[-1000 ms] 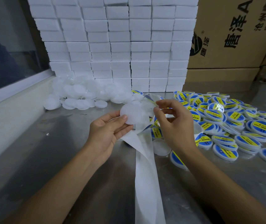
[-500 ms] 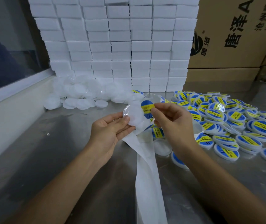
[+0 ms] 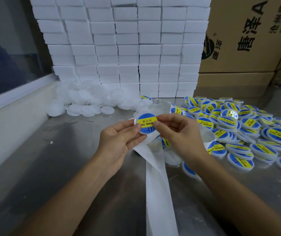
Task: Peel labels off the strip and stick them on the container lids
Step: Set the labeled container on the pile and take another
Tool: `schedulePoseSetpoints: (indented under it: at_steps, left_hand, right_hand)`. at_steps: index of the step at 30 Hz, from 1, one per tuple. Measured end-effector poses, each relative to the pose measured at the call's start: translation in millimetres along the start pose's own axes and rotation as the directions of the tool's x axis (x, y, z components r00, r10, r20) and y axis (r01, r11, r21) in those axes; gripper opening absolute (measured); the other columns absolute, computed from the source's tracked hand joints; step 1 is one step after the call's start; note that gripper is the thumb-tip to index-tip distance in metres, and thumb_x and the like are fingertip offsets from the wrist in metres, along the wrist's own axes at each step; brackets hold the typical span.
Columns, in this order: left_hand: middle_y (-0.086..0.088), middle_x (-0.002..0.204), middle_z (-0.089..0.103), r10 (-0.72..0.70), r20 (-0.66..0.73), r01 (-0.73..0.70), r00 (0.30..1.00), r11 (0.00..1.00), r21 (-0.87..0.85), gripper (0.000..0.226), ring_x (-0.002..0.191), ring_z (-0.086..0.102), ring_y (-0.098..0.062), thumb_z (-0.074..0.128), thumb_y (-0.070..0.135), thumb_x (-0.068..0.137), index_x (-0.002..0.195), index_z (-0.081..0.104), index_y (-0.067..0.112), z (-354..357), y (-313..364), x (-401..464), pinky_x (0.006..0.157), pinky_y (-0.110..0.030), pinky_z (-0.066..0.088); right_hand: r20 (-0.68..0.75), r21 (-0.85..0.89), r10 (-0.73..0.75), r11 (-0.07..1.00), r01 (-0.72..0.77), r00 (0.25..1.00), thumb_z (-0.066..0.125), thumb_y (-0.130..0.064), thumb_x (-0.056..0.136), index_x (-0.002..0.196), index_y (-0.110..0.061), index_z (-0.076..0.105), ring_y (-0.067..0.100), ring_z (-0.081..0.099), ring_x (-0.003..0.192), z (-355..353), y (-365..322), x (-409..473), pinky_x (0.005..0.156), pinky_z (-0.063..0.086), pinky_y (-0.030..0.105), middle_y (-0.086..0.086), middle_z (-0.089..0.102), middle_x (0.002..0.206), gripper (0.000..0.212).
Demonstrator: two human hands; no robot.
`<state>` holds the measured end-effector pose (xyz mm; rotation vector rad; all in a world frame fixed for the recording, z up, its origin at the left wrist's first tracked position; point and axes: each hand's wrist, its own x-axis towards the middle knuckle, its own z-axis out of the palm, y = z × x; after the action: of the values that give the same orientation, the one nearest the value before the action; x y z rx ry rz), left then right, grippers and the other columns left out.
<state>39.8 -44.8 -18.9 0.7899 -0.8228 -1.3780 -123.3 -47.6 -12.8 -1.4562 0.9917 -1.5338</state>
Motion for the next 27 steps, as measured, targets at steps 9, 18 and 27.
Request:
schedulePoseSetpoints:
  at_steps: [9, 18, 27]
  left_hand:
    - [-0.019, 0.096, 0.074, -0.009, 0.011, 0.009, 1.0, 1.0, 0.024, 0.046, 0.087, 0.074, -0.027, 0.071, 0.006, 0.071, 0.113, 0.06, -0.008, 0.4, -0.6, -0.1, 0.067, -0.027, 0.059]
    - [-0.017, 0.092, 0.075, 0.011, -0.014, -0.01, 1.0, 0.998, 0.062, 0.049, 0.084, 0.074, -0.028, 0.075, 0.012, 0.062, 0.107, 0.063, -0.007, 1.5, -0.2, -0.5, 0.066, -0.027, 0.059]
    - [-0.019, 0.092, 0.075, 0.039, -0.038, -0.034, 0.999, 0.991, 0.127, 0.038, 0.085, 0.074, -0.031, 0.074, 0.005, 0.076, 0.109, 0.061, -0.008, 2.7, 0.3, -1.9, 0.068, -0.029, 0.06]
  right_hand:
    - [-0.001, -0.034, -0.027, 0.999, 0.027, 1.0, 0.074, -0.008, 0.082, 0.088, -0.018, 0.072, 0.012, 0.07, 0.074, -0.1, 2.4, 0.4, 0.061, 0.055, 0.019, 0.002, 0.076, 0.084, 0.012]
    - [-0.001, -0.088, -0.077, 0.993, 0.077, 0.997, 0.075, -0.009, 0.082, 0.088, -0.021, 0.072, 0.014, 0.068, 0.068, -1.5, 5.9, 0.4, 0.062, 0.058, 0.026, 0.001, 0.075, 0.081, 0.013]
    - [-0.033, -0.299, -0.21, 0.935, 0.19, 0.977, 0.074, -0.014, 0.085, 0.094, -0.02, 0.072, 0.015, 0.057, 0.054, 1.0, 9.2, -1.8, 0.055, 0.052, 0.031, -0.007, 0.07, 0.077, 0.012]
